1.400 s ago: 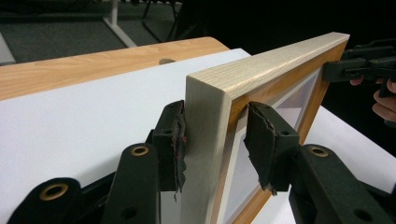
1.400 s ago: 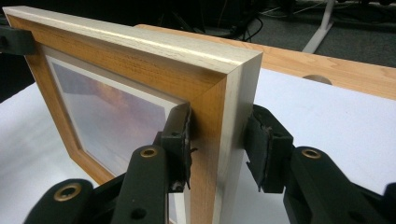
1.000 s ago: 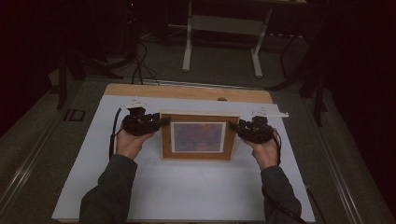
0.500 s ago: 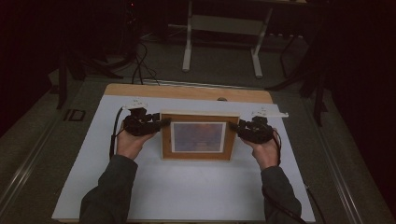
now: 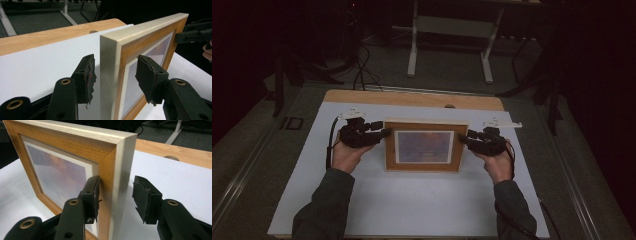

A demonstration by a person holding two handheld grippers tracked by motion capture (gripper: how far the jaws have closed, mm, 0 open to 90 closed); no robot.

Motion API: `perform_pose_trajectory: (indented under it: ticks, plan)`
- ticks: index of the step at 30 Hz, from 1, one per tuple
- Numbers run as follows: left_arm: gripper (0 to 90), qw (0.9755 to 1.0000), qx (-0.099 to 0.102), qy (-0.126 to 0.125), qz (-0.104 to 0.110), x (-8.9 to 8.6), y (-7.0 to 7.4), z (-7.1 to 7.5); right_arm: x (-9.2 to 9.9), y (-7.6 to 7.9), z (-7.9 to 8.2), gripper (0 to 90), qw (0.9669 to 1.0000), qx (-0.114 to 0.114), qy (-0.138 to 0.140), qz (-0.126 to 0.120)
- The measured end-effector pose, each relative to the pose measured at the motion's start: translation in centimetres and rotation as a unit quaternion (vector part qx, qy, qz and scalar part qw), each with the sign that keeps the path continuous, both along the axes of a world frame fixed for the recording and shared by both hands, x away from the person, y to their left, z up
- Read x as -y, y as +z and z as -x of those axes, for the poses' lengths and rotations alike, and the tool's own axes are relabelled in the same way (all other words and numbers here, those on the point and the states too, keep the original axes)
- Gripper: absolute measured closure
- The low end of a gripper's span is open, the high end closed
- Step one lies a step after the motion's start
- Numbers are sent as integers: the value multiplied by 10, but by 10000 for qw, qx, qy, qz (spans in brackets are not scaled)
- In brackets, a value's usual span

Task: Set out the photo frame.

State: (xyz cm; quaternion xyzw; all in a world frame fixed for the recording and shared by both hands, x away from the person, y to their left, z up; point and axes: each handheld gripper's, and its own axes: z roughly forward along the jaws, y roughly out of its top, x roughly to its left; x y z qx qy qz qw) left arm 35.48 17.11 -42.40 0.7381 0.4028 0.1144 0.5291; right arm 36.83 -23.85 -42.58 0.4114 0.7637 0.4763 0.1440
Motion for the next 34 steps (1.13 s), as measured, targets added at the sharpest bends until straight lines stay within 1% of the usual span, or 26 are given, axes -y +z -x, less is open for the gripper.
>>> perform_pose_trajectory:
  ticks: [3, 7, 10, 14, 20, 22, 26, 29, 34]
  plan:
    - [500, 10000, -6, -6, 15, -1, -1, 1, 3, 0, 0, 561, 10000, 10, -12, -19]
    - [500, 10000, -14, 34, 65, -6, -4, 3, 7, 0, 4, 569, 10000, -2, -12, -10]
    - [501, 9999, -19, 71, 99, -9, -4, 4, 9, 2, 7, 578, 10000, 30, 10, -18]
    - [501, 9999, -7, 86, 82, -11, -4, 6, 10, 3, 9, 591, 10000, 65, 22, -8]
    - [502, 9998, -12, 206, 75, -20, -4, 9, 15, 5, 12, 619, 10000, 85, 12, 23]
    - [502, 9997, -18, 253, 53, -26, -5, 11, 17, 3, 13, 632, 10000, 76, 14, 52]
    - [502, 9993, -58, 354, 83, -36, -10, 14, 21, -2, 13, 633, 10000, 9, -25, 83]
    - [502, 9990, -125, 432, 48, -41, -15, 16, 24, -7, 13, 636, 9999, -38, -63, 96]
    - [502, 9986, -191, 494, -10, -49, -22, 20, 27, -12, 12, 638, 9999, -90, -92, 104]
